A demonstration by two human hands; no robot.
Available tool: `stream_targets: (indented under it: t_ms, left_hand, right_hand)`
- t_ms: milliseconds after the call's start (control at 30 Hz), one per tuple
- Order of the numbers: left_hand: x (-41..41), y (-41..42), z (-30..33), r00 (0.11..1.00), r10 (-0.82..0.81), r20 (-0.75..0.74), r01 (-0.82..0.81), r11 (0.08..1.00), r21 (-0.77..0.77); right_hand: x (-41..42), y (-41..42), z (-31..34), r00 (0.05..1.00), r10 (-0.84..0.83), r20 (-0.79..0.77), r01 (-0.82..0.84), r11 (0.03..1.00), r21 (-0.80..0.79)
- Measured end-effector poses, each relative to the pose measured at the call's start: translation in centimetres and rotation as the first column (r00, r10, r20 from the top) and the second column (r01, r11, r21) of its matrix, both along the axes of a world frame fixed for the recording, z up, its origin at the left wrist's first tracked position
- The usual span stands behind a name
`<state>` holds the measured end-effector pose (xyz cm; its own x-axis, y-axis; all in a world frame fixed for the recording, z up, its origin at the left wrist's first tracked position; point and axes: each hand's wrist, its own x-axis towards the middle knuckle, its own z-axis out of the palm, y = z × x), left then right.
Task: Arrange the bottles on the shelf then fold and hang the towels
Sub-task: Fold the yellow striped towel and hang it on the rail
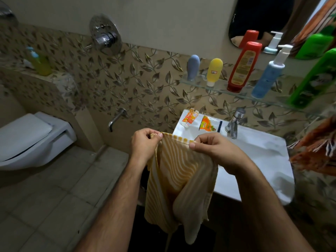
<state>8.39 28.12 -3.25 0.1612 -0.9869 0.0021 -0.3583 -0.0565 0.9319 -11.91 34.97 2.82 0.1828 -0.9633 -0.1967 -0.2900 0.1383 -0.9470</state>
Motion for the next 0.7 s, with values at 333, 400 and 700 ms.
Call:
stream_targets:
  t_ms: [333,400,700]
  left_hand:
    - [-1.4,2.1,-0.6,0.941,-0.255,-0.221,0.251,0.967,-0.045]
    - [-1.8,2.4,-0.5,0.9,-0.34,-0.273,0.335,0.94,-0.068]
    - [-2.2,2.6,-1.3,0.947,-0.239,-0.215,0.25,0.968,0.028]
  right_hand:
    - [1.9,-2.6,-3.4,0.852,-0.248,-0.462,0.048,0.914,-0.402]
    - [2.1,-2.7,-3.6,0.849,-0.13,-0.512,-0.067,0.935,-0.349]
    - [0.3,-2.2,-3.4,0.94,0.04,-0.34,-0.106,0.979,-0.177]
